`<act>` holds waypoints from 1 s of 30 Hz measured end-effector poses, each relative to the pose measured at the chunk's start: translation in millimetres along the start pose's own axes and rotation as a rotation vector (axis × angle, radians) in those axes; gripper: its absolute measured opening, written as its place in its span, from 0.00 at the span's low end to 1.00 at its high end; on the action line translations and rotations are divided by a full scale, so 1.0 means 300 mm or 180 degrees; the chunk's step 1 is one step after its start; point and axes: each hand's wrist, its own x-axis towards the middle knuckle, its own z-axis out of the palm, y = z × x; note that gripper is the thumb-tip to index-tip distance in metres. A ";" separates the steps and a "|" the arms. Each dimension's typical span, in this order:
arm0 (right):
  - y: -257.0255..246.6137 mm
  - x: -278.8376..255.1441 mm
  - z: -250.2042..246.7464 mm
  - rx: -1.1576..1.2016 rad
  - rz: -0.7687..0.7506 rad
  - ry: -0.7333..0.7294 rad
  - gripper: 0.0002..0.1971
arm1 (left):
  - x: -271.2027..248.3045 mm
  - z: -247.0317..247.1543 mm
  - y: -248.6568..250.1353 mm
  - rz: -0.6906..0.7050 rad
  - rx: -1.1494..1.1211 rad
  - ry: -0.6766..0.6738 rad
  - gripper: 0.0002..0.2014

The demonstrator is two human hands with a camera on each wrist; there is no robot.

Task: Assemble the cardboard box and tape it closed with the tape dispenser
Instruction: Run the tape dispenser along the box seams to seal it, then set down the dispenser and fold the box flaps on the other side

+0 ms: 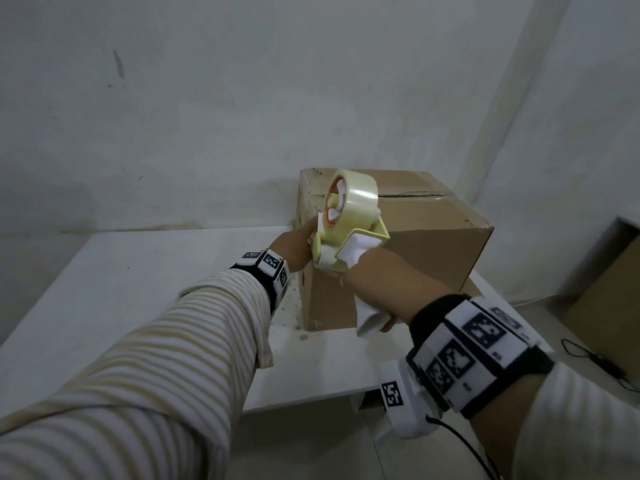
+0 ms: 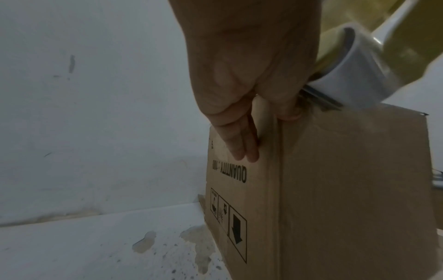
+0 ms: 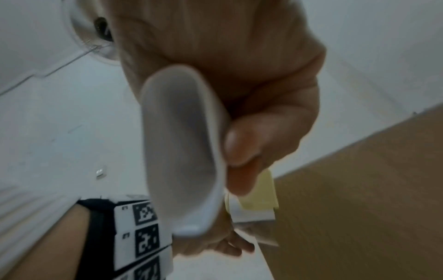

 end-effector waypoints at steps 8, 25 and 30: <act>0.022 -0.004 -0.068 -0.0154 -0.0398 0.0202 0.05 | -0.022 0.036 -0.023 -0.0179 -0.0039 -0.0217 0.45; -0.352 0.437 0.421 0.0411 -0.1138 -0.0277 0.20 | -0.226 -0.103 -0.628 -0.1916 -0.0106 -0.0165 0.21; -0.529 0.713 0.649 0.0174 -0.0896 -0.0526 0.24 | -0.162 -0.165 -0.933 -0.2283 -0.0276 -0.0040 0.22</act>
